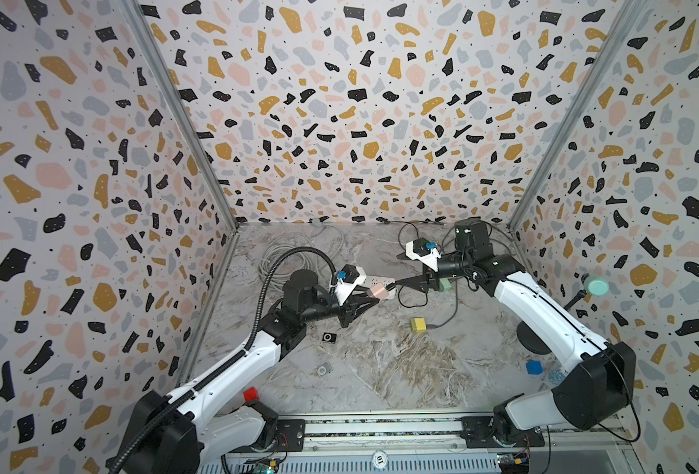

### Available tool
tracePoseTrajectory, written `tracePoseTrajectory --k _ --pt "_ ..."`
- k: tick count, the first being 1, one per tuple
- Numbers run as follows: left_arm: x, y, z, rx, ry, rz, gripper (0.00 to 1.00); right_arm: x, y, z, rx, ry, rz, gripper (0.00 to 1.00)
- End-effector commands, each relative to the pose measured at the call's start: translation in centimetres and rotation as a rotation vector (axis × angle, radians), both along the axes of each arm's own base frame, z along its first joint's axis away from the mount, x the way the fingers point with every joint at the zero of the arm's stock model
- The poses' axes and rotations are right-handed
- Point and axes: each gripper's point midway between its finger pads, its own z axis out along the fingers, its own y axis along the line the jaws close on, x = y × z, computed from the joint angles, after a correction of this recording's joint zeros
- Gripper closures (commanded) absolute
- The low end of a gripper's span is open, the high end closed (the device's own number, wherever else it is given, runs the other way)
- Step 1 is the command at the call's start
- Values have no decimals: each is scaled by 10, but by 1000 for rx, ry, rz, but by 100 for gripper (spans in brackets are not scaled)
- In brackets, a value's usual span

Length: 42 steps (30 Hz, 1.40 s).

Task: Charge mp3
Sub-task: Pick up the plug from the center of the board.

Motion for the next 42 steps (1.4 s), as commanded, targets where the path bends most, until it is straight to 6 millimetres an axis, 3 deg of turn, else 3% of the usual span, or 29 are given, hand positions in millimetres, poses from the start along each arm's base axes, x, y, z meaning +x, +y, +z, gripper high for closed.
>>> tracePoseTrajectory --k 1,7,20,31,38,42 --pt "-5 -2 32 -48 -90 -36 100 -30 14 19 34 -23 128 33" --pt "-5 -1 27 -24 -84 -35 100 -49 24 5 14 41 191 35" --pt "-7 0 26 -11 -102 -38 100 -45 28 -19 -38 114 201 45" --pt "-8 1 18 12 -105 -39 100 -53 35 -15 -31 127 231 59" --pt "-5 0 15 19 -105 -38 100 -58 40 -15 -28 140 254 71" --pt "-3 -1 15 19 -108 -32 100 -63 43 -15 -27 156 273 88"
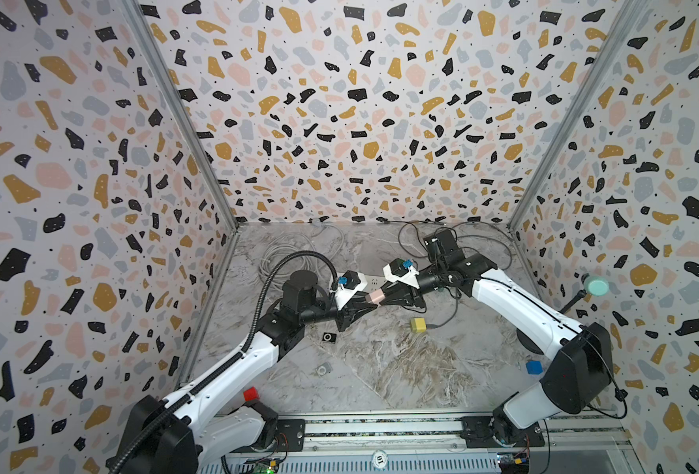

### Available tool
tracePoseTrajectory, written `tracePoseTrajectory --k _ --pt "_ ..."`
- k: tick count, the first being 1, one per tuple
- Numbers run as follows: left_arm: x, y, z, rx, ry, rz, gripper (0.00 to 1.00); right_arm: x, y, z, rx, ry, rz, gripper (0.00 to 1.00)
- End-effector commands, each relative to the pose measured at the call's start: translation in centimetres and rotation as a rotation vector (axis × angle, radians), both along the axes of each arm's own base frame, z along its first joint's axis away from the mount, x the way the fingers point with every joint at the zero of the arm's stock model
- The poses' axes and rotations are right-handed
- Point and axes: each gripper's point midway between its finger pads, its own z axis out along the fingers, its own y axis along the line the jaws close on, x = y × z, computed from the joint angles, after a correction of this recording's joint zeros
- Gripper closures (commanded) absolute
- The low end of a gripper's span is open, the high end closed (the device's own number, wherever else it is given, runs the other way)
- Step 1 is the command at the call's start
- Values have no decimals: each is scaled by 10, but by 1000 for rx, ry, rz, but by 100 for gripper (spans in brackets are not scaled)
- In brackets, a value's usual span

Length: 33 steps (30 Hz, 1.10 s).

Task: Charge mp3
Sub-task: Pick up the plug from the center of the board, then move the socket to the center of the board.

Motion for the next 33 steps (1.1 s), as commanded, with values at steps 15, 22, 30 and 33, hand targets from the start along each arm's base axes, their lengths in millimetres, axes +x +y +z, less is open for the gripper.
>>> tracePoseTrajectory --k 15,22,30,33 --pt "75 66 19 -66 -25 523 25 45 3 -6 -222 88 -404 100" --pt "120 176 6 -91 149 1118 0 107 -20 -96 -759 243 -735 100" --pt "179 166 -61 102 420 1173 19 148 -5 -94 -743 207 -891 100" --pt "204 153 -84 166 505 1154 38 152 -8 -100 -790 173 -922 100"
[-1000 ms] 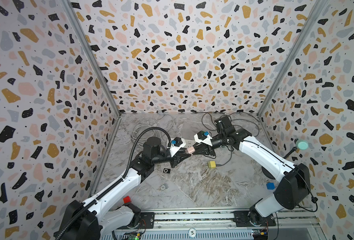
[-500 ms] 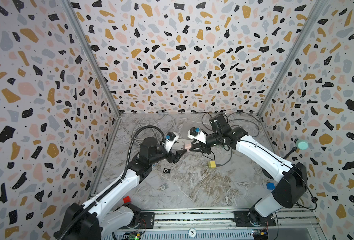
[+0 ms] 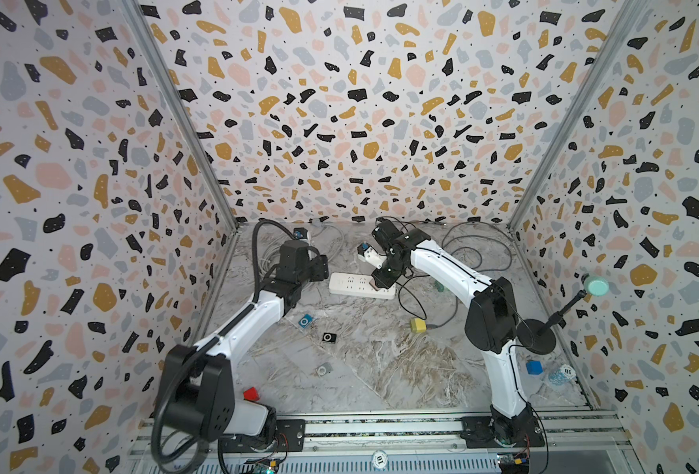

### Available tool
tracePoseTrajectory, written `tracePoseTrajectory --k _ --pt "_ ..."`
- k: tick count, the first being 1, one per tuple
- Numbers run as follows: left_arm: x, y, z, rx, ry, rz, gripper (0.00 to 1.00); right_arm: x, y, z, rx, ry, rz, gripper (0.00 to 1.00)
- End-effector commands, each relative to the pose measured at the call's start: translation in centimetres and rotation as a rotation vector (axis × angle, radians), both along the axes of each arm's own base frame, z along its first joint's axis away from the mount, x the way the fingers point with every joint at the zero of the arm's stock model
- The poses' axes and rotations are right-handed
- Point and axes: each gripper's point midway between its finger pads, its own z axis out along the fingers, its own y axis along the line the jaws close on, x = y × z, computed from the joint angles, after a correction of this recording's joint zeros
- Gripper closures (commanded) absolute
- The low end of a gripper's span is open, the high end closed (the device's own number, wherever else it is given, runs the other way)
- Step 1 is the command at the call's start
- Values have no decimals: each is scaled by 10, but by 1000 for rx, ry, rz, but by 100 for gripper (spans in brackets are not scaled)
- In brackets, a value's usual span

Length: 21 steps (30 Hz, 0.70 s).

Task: Charge mp3
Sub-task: Move the socket to the center of the board.

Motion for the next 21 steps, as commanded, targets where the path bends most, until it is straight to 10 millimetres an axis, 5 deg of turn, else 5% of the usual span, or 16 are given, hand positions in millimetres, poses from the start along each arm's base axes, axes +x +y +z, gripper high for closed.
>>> tracePoseTrajectory --k 1,7,12,21 --pt "22 -8 -25 -6 126 16 43 2 -11 30 -50 -72 -65 100" --pt "62 -22 -71 14 257 29 53 8 -18 32 -66 -112 -92 100" --pt "66 -19 -108 36 375 79 60 2 -22 33 -52 -110 -100 100" --pt "65 -24 -142 0 469 108 37 -11 -25 35 -26 -93 -102 100"
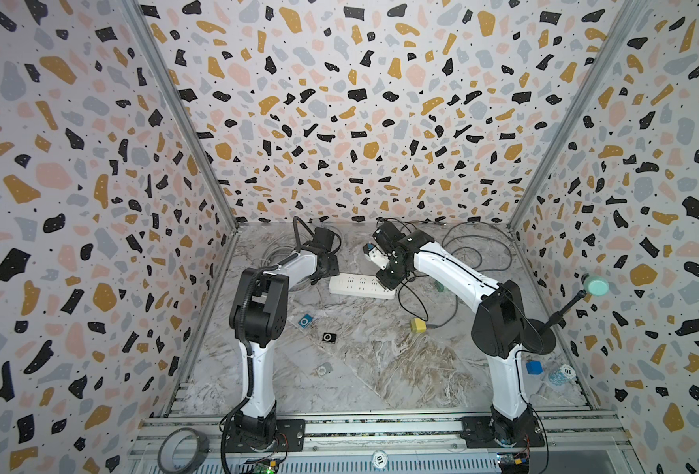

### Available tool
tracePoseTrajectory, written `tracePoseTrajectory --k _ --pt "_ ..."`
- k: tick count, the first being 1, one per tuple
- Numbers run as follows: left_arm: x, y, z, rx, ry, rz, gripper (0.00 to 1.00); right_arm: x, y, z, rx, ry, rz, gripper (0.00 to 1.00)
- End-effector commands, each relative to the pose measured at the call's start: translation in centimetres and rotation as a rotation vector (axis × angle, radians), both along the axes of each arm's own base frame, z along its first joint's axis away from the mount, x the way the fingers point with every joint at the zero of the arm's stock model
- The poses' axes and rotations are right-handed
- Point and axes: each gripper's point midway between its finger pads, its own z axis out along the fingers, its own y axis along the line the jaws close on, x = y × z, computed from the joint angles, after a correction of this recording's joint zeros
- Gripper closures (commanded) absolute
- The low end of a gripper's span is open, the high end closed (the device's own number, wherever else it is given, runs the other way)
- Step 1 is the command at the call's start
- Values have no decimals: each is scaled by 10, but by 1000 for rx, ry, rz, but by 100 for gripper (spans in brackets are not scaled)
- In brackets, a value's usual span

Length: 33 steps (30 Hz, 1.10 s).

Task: Charge mp3
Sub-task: Move the socket to the center of the board.

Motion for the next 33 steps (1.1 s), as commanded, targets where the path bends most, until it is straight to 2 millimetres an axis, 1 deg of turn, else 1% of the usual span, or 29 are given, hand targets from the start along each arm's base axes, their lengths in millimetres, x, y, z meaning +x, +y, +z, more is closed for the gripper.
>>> tracePoseTrajectory --k 1,4,8,11,14,17,20,21,24,26,29,31,33 --pt "0 -5 -4 -35 29 20 35 -4 1 31 59 -49 -7 100" --pt "-2 -9 -14 -52 56 13 34 -7 0 33 59 -49 -2 100" --pt "-7 -24 -27 -76 89 -23 36 -10 -1 34 64 -46 -5 100" --pt "-18 -44 -33 -74 120 -79 38 -14 -3 33 64 -30 -9 100" --pt "-31 -63 -37 -94 132 -120 40 -23 -8 30 53 -3 -7 100" --pt "-42 -78 -37 -116 118 -155 42 -34 -17 26 42 14 -12 100" --pt "-57 -100 -37 -156 115 -203 46 -48 -29 21 23 38 -30 100" --pt "-62 -108 -36 -168 113 -224 46 -54 -34 20 18 44 -36 100" --pt "-77 -122 -34 -200 116 -248 47 -69 -43 19 11 56 -33 100" --pt "-83 -130 -28 -236 99 -249 48 -77 -45 17 11 67 -24 100" --pt "-89 -141 -17 -280 83 -255 48 -83 -47 15 5 82 -14 100" --pt "-90 -145 -7 -319 69 -253 49 -84 -47 13 -5 87 0 100" --pt "-87 -139 10 -312 33 -238 43 -85 -44 11 -15 97 27 100"
